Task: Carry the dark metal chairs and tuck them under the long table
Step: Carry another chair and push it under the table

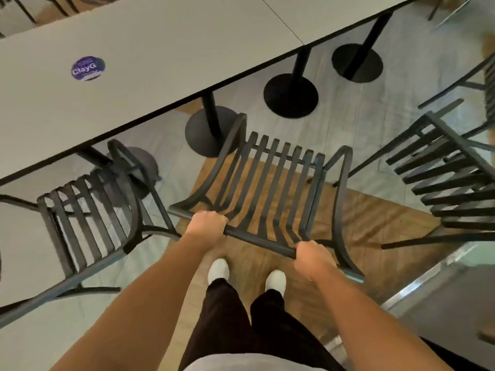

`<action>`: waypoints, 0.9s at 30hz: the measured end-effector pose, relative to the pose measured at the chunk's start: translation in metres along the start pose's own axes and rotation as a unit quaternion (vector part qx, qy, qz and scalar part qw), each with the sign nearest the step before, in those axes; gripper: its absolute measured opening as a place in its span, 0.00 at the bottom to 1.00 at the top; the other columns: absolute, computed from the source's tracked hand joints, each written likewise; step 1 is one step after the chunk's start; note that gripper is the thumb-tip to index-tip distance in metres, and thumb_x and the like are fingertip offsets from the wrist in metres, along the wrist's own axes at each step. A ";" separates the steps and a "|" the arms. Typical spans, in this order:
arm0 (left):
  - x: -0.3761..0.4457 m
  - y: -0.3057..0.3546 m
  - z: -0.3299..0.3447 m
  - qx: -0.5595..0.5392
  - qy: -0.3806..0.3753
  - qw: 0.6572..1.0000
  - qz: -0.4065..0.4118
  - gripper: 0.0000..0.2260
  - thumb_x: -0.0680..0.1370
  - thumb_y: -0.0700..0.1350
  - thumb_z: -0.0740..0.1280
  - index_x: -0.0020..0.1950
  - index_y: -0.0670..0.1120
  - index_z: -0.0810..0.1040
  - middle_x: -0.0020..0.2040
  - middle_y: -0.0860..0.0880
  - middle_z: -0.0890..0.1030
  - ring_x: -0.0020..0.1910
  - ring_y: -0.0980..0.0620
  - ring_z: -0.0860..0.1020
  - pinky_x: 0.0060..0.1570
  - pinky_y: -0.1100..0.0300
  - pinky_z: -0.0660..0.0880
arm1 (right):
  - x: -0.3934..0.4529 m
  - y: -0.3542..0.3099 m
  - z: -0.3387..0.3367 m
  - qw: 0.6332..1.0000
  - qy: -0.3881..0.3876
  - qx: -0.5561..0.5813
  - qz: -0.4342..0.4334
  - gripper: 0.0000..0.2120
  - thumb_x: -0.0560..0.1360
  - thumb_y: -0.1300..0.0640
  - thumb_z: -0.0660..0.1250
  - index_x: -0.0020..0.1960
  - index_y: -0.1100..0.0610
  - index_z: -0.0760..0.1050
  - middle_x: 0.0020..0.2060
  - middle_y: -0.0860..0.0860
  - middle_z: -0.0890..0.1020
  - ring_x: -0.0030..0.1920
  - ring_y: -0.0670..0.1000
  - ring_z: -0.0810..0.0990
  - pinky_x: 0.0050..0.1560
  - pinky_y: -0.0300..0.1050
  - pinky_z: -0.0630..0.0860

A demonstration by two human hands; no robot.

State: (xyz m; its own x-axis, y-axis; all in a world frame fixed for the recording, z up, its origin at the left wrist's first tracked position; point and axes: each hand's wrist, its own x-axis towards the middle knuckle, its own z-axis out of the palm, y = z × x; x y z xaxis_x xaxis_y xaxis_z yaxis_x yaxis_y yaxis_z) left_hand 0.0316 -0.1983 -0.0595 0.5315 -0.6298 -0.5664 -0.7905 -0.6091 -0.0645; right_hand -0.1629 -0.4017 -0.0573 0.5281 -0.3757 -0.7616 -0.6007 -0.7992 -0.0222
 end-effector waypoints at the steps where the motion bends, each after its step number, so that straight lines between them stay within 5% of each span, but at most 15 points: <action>1: -0.008 0.005 0.006 -0.010 0.001 1.000 -0.009 0.13 0.83 0.50 0.64 0.67 0.55 0.79 0.60 0.50 0.82 0.60 0.45 0.80 0.56 0.51 0.75 | -0.002 0.002 0.002 1.000 -0.002 -0.012 -0.005 0.14 0.80 0.58 0.64 0.63 0.54 0.79 0.54 0.54 0.82 0.55 0.57 0.82 0.52 0.51 0.80; 17: -0.077 0.060 0.055 -0.084 0.022 0.991 -0.100 0.08 0.84 0.47 0.63 0.61 0.50 0.79 0.54 0.49 0.83 0.54 0.46 0.82 0.48 0.54 0.72 | -0.015 0.023 0.003 0.990 0.009 -0.138 -0.039 0.21 0.80 0.60 0.62 0.71 0.49 0.75 0.61 0.53 0.81 0.63 0.57 0.79 0.62 0.54 0.78; 27: -0.054 0.116 0.027 -0.107 0.022 0.979 -0.170 0.10 0.85 0.46 0.61 0.62 0.51 0.80 0.55 0.48 0.83 0.55 0.45 0.82 0.47 0.54 0.73 | 0.021 0.075 -0.041 0.972 0.016 -0.210 -0.105 0.21 0.80 0.59 0.62 0.72 0.50 0.75 0.63 0.53 0.81 0.63 0.58 0.79 0.61 0.53 0.78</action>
State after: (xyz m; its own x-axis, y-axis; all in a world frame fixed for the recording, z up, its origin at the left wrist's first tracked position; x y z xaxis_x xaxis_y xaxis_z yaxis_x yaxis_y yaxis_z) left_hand -0.0966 -0.2222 -0.0585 0.7692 -0.3897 -0.5065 -0.4855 -0.8717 -0.0666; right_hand -0.1721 -0.4883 -0.0485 0.6354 -0.1921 -0.7479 -0.1822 -0.9785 0.0965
